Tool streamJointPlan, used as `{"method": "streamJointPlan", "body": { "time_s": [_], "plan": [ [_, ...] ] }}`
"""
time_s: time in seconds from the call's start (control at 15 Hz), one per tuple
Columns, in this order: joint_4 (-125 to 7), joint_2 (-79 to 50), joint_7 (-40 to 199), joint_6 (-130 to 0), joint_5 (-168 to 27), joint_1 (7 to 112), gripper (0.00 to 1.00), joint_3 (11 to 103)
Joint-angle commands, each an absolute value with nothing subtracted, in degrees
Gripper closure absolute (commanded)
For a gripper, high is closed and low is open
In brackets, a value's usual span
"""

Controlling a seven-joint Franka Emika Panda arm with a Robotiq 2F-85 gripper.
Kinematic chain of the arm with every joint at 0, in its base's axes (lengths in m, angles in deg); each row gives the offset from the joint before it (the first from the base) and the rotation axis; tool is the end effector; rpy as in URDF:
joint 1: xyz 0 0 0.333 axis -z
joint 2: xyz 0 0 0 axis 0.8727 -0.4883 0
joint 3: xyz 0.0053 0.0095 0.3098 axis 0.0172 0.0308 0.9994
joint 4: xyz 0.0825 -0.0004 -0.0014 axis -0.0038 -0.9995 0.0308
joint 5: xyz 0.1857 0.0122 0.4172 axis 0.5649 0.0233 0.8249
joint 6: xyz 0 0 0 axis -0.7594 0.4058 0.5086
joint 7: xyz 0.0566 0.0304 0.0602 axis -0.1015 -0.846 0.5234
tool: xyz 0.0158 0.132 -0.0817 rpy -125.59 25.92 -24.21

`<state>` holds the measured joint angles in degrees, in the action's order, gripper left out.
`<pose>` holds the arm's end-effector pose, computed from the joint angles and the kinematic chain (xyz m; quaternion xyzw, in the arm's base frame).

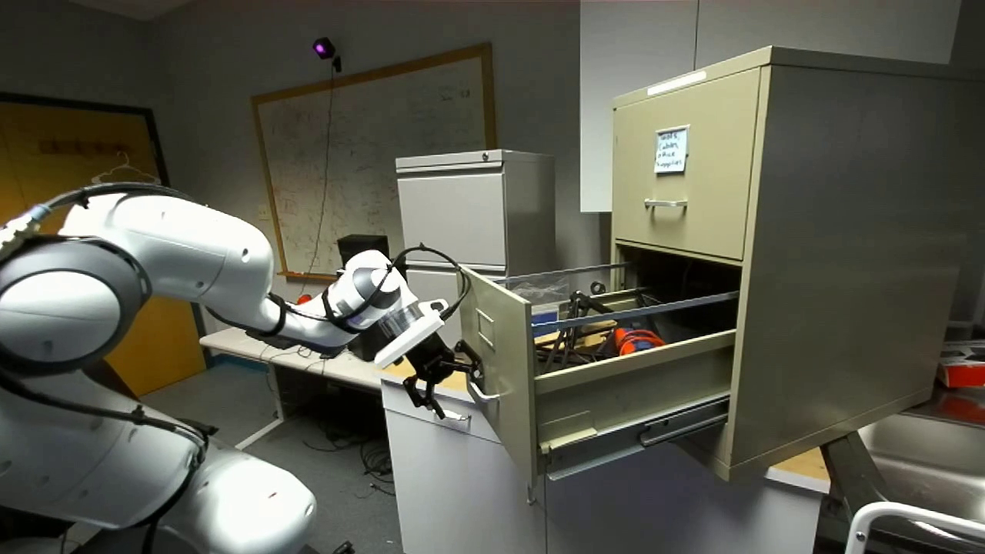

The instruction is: Open the bottom drawer of the file cabinet to the right

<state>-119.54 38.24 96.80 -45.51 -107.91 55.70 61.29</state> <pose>0.4203 -0.0295 0.3673 0.9022 0.2947 -0.0365 0.3128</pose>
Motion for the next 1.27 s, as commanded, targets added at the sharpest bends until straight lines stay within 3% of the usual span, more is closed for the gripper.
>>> {"method": "streamJointPlan", "body": {
  "time_s": [0.0, 0.4, 0.47, 1.2],
  "plan": [
    [-123.79, 37.25, 91.17, -55.76, -110.06, 54.01, 0.0, 62.44],
    [-127.04, 38.77, 80.62, -60.52, -120.04, 55.67, 0.0, 63.93],
    [-116.97, 38.3, 88.36, -56.19, -118.09, 56.23, 0.0, 60.91],
    [-98.93, 37.51, 99.62, -54.38, -108.23, 56.32, 0.0, 60.09]
  ]
}}
